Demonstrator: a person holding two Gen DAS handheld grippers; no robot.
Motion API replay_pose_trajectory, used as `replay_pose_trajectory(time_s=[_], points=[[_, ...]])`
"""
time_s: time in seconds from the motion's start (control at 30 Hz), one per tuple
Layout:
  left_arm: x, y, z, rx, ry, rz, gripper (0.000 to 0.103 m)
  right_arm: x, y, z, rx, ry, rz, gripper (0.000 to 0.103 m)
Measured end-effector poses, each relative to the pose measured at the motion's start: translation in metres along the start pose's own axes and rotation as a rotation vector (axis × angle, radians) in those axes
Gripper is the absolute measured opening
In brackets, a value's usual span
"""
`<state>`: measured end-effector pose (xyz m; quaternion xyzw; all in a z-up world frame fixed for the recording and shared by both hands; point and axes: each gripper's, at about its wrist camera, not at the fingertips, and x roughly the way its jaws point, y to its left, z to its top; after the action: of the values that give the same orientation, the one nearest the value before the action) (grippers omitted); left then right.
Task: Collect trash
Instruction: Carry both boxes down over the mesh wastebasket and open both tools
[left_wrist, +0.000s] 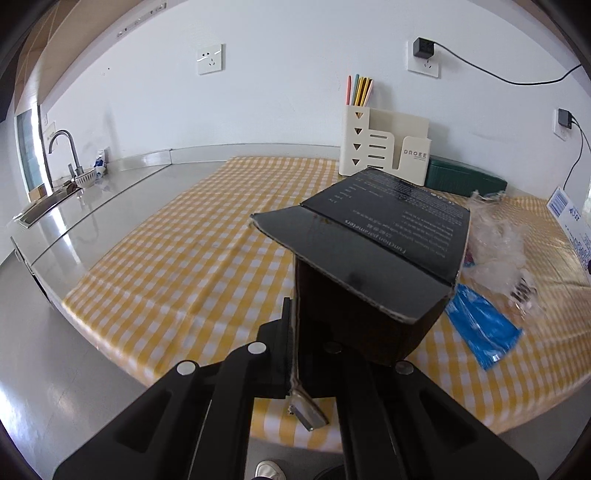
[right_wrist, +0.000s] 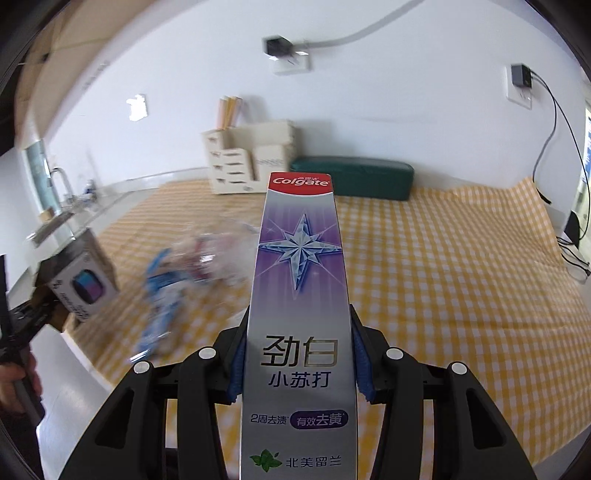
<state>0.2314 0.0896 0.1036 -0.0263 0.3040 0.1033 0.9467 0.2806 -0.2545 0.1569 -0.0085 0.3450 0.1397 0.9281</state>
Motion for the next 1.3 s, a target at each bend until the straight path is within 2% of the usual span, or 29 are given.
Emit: replay_pose_trajectory(time_s=[0.1,0.37,0.5,0.67,0.77,0.97,1.2,1.3], points=[[-0.03,0.003,-0.02,-0.007,-0.016,0.0,0.003,-0.035,0.02,-0.023,-0.032,-0.029,0.057,0.049],[-0.106,-0.001,-0.095,-0.028,-0.01,-0.002,0.003,-0.096,0.066,-0.093,-0.103,-0.012,0.22,0.049],[-0.136,-0.009,-0.143,-0.024,0.01,0.005,0.003,-0.11,0.089,-0.137,-0.132,0.039,0.289,0.049],[-0.147,-0.021,-0.202,-0.027,0.08,0.005,0.003,-0.103,0.108,-0.193,-0.141,0.142,0.337,0.049],[-0.14,-0.029,-0.232,-0.032,0.105,0.022,0.003,-0.085,0.112,-0.228,-0.145,0.203,0.336,0.049],[-0.106,-0.057,-0.303,0.041,0.166,0.059,0.003,-0.019,0.103,-0.3,-0.102,0.353,0.307,0.049],[-0.029,-0.078,-0.374,0.085,0.324,0.029,0.003,0.059,0.091,-0.369,-0.085,0.486,0.222,0.049],[0.008,-0.087,-0.403,0.141,0.373,0.031,0.003,0.101,0.089,-0.394,-0.074,0.564,0.185,0.049]])
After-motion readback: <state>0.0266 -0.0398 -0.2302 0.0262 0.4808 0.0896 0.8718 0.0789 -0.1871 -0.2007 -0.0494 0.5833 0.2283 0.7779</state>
